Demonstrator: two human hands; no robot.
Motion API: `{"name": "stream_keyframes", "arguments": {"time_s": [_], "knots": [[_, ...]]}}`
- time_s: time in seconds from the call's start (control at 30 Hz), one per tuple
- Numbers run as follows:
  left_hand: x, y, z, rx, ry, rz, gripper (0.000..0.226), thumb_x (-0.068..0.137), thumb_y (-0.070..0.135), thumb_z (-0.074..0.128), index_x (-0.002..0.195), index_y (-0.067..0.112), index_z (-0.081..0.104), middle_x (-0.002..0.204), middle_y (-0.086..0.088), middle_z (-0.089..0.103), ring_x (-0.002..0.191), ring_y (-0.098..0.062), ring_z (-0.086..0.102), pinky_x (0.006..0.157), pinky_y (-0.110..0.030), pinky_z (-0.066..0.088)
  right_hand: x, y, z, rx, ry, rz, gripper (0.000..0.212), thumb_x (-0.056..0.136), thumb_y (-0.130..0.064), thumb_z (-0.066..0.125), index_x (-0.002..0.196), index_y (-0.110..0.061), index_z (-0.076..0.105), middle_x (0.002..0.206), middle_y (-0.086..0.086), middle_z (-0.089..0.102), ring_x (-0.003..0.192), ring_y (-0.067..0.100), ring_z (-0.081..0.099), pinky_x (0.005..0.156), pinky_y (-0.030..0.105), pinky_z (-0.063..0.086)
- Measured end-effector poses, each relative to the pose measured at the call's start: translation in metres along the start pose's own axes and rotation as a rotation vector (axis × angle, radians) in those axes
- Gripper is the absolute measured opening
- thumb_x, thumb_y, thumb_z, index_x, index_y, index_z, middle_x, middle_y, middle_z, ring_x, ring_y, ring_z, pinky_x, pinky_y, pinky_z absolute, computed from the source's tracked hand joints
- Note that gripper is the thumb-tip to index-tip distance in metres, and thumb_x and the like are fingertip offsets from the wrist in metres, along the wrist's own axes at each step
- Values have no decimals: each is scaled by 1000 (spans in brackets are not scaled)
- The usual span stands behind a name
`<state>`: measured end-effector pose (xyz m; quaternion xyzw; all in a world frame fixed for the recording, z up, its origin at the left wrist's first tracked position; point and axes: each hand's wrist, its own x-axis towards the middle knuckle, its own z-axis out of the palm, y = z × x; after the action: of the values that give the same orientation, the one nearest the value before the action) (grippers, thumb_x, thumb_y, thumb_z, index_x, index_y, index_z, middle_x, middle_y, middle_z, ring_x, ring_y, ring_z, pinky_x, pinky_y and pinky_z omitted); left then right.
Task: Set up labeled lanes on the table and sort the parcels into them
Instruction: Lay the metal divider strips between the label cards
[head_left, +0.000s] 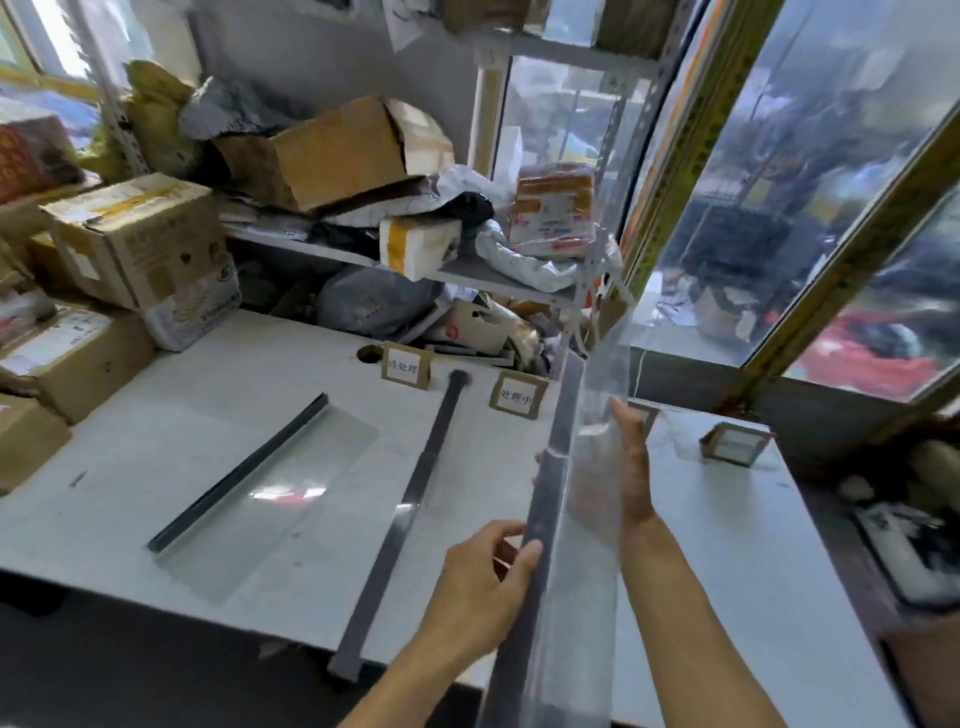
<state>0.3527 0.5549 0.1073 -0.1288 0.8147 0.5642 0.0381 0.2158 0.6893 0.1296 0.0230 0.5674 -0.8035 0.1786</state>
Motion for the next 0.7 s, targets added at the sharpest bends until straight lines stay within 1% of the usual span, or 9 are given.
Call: {"name": "stream_keyframes", "arguments": {"time_s": [0.07,0.13,0.2,0.3,0.4,0.47,0.53,0.63,0.7], "knots": [[11,17,43,-9,29,-44,19,97,47,61,101,30,68,85,10,70,78,-3,66,60,-14,50,-9,-12,-35,21,-41,25,61,97,-63,48,103,-7,72,80,14,63,64,23,63,60,31,56],[20,25,85,-78,52,-71,18,96,41,66,89,26,71,81,7,73,76,-6,69,66,-24,58,-11,-23,-77,14,-43,30,58,99,-63,46,103,-11,72,71,2,65,57,12,64,50,25,53],[24,29,122,-170,-7,-94,14,96,33,68,89,23,74,80,5,75,77,-9,72,75,-34,62,-19,-36,-114,-6,9,25,52,97,-63,50,115,-18,67,84,3,72,70,13,70,59,28,58],[23,37,171,-264,-134,-149,10,98,22,67,101,22,77,83,4,77,84,-12,74,76,-29,62,-29,-47,-161,-87,70,49,53,88,-69,56,127,-34,62,125,7,70,114,27,67,93,47,57],[24,50,212,-234,-184,-165,20,100,21,64,116,22,74,90,7,77,89,-11,72,76,-22,59,-35,-57,-196,-197,144,46,31,105,-51,39,112,-32,62,111,-1,71,99,18,68,74,32,56],[26,63,233,-125,-161,-146,36,102,32,58,137,26,61,121,10,70,108,-10,67,93,-23,56,-29,-58,-217,-228,191,74,32,110,-37,33,107,-26,63,104,5,72,85,17,71,61,25,57],[22,77,245,45,-142,-83,47,103,50,46,148,37,43,147,14,50,130,-9,53,110,-29,43,-21,-57,-230,-212,192,92,35,105,-43,35,106,-25,66,99,4,74,83,17,72,67,31,57],[13,93,260,-44,-274,5,43,97,64,46,138,61,35,148,25,45,134,-1,45,115,-24,34,-4,-56,-236,-165,192,78,33,99,-52,46,101,-25,65,89,-1,76,89,21,67,79,40,53],[8,94,267,-85,-327,39,72,79,83,53,143,69,25,148,35,37,138,3,39,119,-28,32,13,-52,-241,-176,192,73,34,90,-54,54,105,-26,64,104,6,73,98,25,65,88,45,53]]}}
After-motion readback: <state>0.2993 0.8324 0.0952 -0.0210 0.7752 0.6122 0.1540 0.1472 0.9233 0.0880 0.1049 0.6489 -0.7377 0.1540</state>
